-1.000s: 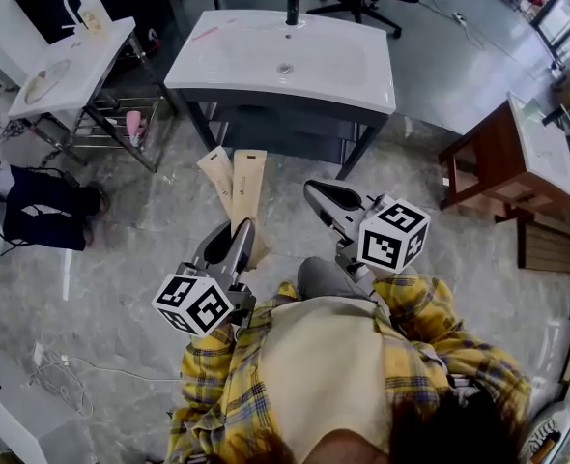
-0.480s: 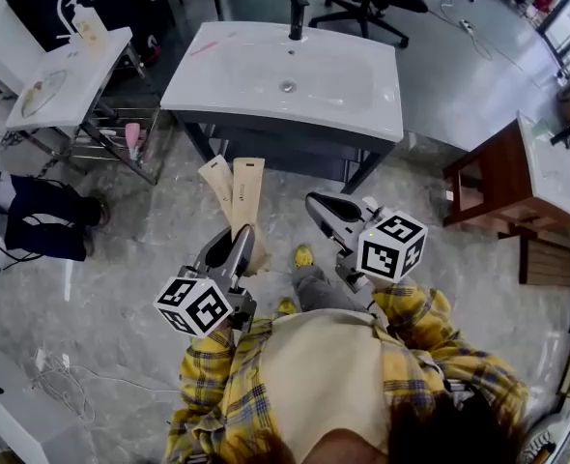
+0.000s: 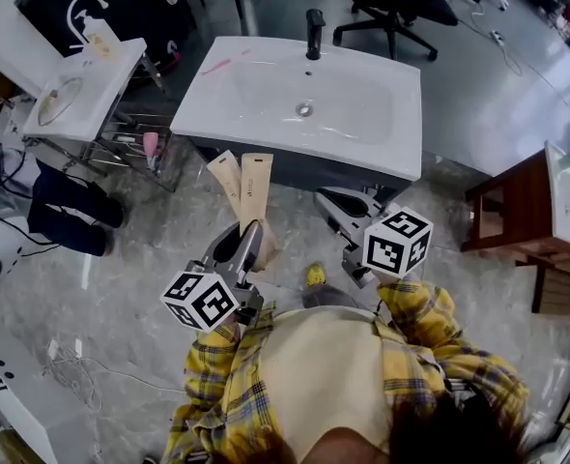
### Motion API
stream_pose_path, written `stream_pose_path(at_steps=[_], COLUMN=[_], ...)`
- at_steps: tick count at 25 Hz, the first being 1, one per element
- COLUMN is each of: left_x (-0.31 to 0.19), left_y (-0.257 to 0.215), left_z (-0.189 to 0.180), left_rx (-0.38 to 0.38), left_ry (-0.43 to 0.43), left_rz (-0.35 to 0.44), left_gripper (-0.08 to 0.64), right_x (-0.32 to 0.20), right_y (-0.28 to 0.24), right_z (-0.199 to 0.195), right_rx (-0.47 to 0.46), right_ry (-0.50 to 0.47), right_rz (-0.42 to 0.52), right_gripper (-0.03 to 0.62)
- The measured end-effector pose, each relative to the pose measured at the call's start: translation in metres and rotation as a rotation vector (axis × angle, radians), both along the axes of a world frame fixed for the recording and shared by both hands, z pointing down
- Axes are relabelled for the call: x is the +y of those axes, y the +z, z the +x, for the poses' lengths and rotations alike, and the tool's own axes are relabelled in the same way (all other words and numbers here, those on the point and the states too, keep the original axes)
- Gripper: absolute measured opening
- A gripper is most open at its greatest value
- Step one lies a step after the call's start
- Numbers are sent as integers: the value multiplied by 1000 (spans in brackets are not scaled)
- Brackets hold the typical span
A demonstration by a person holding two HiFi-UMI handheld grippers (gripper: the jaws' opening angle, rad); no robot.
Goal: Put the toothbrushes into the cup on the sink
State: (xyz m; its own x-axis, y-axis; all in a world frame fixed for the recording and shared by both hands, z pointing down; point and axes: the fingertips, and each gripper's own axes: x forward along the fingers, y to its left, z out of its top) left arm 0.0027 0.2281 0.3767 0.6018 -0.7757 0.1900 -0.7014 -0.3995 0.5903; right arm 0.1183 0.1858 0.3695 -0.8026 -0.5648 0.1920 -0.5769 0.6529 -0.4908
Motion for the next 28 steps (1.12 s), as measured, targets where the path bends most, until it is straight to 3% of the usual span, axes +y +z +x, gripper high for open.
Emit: stream_pose_path(at_steps=[15, 23, 28], left_x=[-76, -110, -138], left_y=[11, 16, 21], left_z=[16, 3, -15], left_rx=[-2, 13, 25], left_ry=[-70, -90, -90], left_rz=[-32, -37, -27], left_gripper=[61, 61, 61], right_x=[-77, -106, -127], right_y=[10, 22, 20], right_z=[15, 2, -11], right_rx=[-21, -18, -7], right_ry=[-63, -77, -74], right_rz=[-3, -42, -14], right_gripper=[14, 14, 14])
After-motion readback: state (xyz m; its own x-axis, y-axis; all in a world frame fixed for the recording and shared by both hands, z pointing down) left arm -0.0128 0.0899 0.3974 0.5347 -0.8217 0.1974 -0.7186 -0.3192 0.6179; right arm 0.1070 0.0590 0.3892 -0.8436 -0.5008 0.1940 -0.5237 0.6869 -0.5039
